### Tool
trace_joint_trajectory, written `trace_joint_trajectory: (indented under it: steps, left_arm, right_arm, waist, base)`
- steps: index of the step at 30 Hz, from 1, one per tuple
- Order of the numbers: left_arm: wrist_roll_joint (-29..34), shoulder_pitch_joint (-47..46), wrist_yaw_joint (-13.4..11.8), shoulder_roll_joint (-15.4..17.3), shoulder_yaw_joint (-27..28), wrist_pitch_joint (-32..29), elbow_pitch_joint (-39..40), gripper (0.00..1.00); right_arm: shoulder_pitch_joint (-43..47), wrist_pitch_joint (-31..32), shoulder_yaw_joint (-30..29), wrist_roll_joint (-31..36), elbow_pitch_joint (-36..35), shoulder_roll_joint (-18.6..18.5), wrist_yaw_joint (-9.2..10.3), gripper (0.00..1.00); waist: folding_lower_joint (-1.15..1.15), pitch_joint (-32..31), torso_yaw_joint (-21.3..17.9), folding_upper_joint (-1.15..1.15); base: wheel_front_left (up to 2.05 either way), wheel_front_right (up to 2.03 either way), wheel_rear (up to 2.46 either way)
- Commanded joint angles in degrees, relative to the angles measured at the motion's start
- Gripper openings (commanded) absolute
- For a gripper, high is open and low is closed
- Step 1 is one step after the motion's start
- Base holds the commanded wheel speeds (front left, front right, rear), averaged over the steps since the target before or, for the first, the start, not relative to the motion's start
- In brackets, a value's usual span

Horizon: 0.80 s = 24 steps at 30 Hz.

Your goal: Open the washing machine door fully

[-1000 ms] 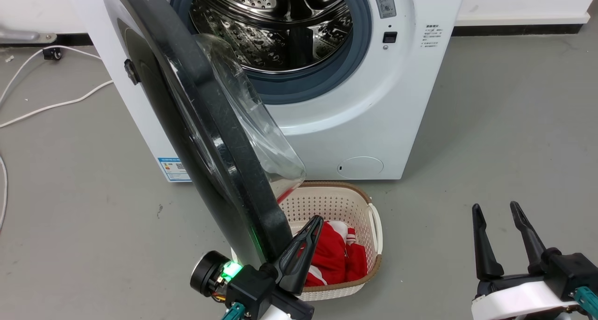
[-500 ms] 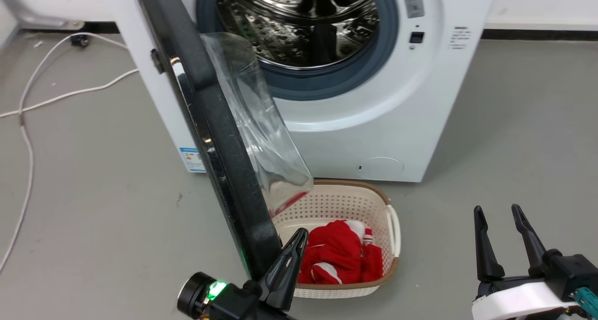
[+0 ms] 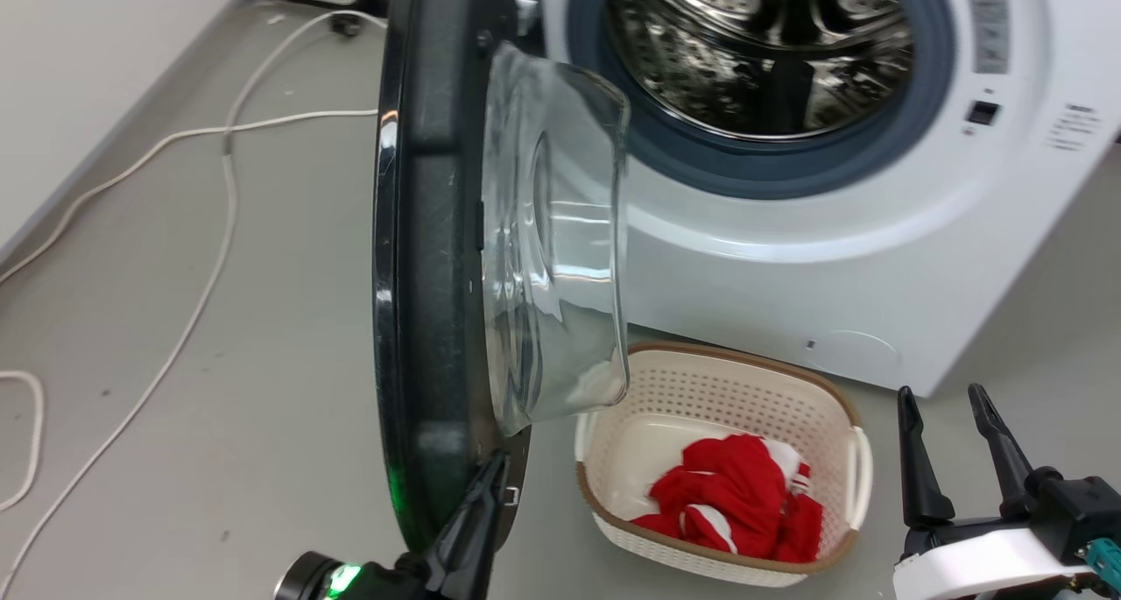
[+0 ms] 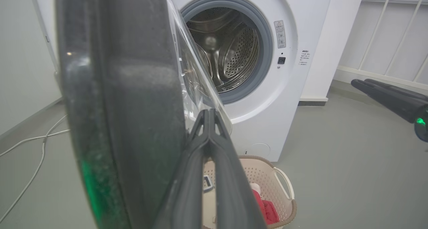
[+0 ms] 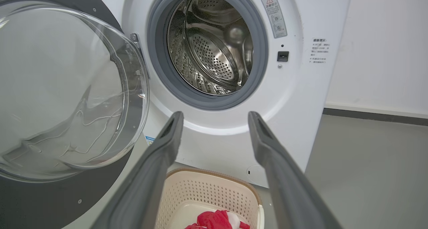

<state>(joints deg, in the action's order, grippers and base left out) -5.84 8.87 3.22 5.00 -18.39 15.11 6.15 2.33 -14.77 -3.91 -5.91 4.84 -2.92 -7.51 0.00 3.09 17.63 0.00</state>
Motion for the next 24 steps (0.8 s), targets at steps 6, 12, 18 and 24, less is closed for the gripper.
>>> trace_joint_trajectory:
  steps: [6, 12, 18, 24]
  left_arm:
    - [-0.7, 1.2, -1.5, 0.6, 4.6, 0.1, -0.4, 0.0]
    - [-1.9, -1.7, -0.4, 1.9, 9.9, 0.1, -2.8, 0.0]
    - [-3.0, -6.0, 0.5, 3.8, 17.2, 0.0, -7.5, 0.0]
    - [-4.1, -9.3, 0.8, 5.0, 25.8, 0.0, -11.6, 0.0]
  right_arm:
    - [-1.0, 0.2, 0.6, -0.6, 0.3, 0.1, 0.04, 1.0]
    - [-1.7, 0.5, 1.2, -0.7, 0.7, 0.1, 0.04, 1.0]
    - [-2.4, 1.4, 1.5, -0.1, 0.4, 0.1, 0.04, 1.0]
    - [-2.5, 2.2, 1.4, 0.3, -0.2, 0.1, 0.04, 1.0]
  waist:
    - [0.0, -0.2, 6.3, 0.0]
    - [0.0, 0.3, 7.3, 0.0]
    - [0.0, 1.4, 5.3, 0.0]
    - [0.0, 3.1, 2.9, 0.0]
  base:
    - [0.0, 0.0, 0.0]
    - [0.0, 0.0, 0.0]
    - [0.0, 0.0, 0.0]
    - [0.0, 0.0, 0.0]
